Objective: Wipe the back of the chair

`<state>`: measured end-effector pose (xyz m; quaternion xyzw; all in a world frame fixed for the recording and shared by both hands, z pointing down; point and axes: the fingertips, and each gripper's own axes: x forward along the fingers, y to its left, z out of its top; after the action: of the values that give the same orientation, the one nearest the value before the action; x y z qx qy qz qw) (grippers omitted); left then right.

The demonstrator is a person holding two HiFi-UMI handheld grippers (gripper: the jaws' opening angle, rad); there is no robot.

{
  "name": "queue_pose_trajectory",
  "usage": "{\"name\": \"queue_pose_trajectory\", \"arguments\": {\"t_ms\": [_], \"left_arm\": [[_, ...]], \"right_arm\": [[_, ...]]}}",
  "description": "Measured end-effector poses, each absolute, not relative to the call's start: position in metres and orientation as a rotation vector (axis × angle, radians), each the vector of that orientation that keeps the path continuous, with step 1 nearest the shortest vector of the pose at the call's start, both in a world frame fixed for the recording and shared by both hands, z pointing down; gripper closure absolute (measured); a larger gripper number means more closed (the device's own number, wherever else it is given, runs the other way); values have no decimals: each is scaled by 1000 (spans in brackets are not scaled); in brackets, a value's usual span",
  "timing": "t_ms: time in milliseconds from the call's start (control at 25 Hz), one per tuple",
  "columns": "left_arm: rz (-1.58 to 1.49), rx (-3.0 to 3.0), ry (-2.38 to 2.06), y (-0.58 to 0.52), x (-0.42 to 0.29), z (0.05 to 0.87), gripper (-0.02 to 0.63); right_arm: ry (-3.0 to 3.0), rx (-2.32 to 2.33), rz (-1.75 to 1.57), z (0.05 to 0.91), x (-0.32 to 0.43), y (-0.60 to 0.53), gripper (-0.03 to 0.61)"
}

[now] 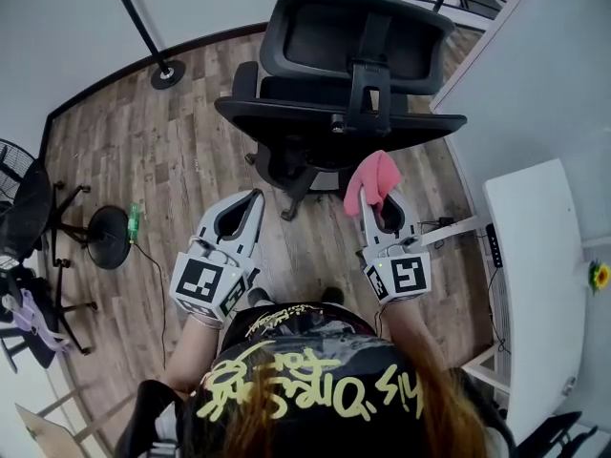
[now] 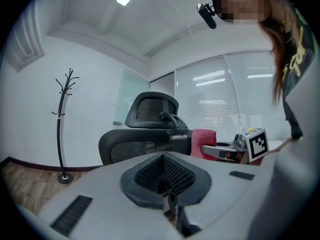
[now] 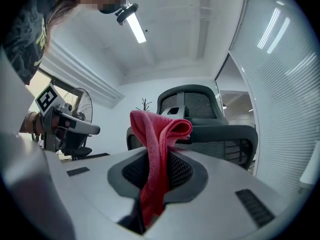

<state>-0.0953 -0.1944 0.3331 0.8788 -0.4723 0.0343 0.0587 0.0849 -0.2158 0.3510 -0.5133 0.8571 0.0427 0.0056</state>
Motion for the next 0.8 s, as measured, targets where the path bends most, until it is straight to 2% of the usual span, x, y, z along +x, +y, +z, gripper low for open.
{"name": "queue_pose_trajectory", "arguments": {"t_ms": [800], "left_arm": [[120,2679,-1422,-197,-94,330,621]], "right_arm": [[2652,-1642,142,343,92,-211,517]]}}
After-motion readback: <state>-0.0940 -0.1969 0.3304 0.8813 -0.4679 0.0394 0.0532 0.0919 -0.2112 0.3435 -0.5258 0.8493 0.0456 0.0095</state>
